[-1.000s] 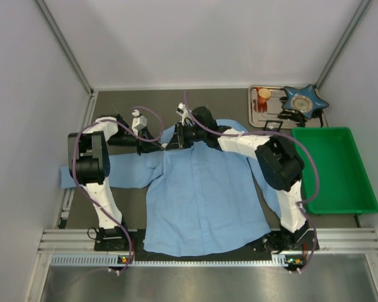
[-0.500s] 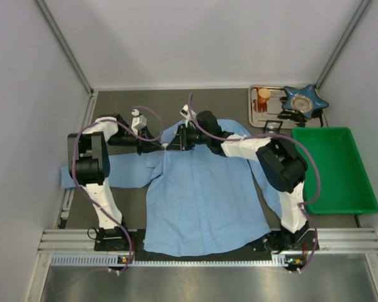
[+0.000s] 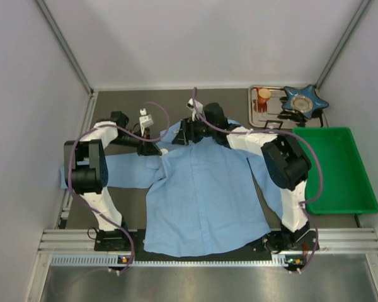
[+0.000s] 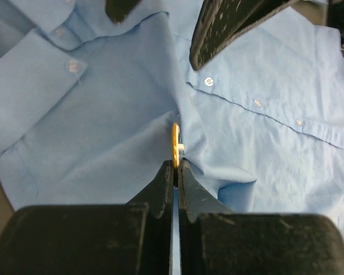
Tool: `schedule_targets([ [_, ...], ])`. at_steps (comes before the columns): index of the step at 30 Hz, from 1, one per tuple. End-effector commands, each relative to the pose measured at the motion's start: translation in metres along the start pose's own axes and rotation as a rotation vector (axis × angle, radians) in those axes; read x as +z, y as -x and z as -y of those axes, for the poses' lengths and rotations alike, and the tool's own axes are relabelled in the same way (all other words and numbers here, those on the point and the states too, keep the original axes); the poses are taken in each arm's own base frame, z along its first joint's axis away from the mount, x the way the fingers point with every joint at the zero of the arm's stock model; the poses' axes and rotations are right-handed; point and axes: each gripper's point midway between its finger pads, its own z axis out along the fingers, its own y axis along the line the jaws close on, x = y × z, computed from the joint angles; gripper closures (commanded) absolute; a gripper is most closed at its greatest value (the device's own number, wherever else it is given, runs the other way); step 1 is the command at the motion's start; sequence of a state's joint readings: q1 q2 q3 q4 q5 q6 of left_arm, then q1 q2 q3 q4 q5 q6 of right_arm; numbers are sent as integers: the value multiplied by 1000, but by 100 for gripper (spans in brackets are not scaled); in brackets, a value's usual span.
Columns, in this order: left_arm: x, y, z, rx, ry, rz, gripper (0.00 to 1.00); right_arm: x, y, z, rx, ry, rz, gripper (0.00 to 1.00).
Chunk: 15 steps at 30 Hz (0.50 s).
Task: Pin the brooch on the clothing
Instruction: Pin the brooch to the clothes.
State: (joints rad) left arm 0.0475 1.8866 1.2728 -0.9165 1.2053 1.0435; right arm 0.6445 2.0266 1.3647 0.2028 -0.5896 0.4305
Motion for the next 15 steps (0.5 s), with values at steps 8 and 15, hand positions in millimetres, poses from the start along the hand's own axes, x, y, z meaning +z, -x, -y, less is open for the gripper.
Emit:
schedule_targets([
  [8,-4,26,-3,247,299,-104,100,-50,56,35,-242,-102,-10,4],
  [15,17,7,3,661,534,-308,98,-83,65,74,-296,-187,-107,3],
])
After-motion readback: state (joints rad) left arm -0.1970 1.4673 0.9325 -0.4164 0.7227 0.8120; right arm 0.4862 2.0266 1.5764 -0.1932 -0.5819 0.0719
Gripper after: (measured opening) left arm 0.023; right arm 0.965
